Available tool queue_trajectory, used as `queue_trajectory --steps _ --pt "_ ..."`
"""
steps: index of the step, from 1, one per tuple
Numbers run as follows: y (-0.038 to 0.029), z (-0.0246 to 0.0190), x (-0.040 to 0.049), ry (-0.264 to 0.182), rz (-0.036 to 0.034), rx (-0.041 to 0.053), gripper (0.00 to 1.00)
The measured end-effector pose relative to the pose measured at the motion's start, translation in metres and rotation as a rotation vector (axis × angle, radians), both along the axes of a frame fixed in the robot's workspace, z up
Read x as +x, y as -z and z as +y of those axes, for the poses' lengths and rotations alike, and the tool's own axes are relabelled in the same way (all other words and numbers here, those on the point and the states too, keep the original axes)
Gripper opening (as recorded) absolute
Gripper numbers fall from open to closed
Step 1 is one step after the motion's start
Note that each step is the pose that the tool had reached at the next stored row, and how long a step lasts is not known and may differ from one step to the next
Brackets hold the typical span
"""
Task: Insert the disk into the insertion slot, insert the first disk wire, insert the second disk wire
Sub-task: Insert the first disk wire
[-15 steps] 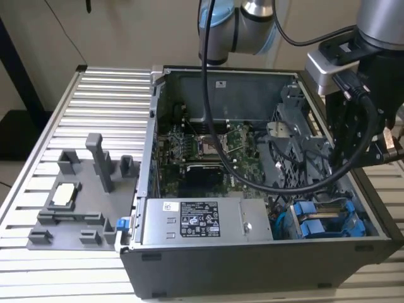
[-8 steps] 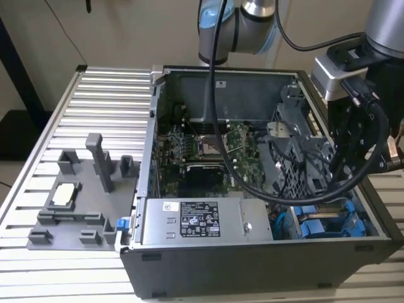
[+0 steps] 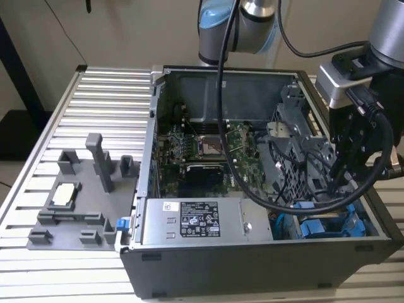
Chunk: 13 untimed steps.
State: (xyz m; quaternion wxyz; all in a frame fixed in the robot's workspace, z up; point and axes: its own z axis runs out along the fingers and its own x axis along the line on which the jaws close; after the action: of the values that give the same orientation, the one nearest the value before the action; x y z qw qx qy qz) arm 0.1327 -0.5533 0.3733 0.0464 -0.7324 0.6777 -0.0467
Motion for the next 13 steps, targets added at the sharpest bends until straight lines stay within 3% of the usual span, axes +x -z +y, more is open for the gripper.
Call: queue_trajectory --steps 2,8,13 --pt "0.002 0.0 0.0015 0.001 0.0049 0.0 0.19" --pt "0.0062 -0.0008 0.0078 0.001 0.0333 -0.0002 0.19" --pt "0.0084 -0.0016 0.0148 0.001 0.0699 0.0 0.19"
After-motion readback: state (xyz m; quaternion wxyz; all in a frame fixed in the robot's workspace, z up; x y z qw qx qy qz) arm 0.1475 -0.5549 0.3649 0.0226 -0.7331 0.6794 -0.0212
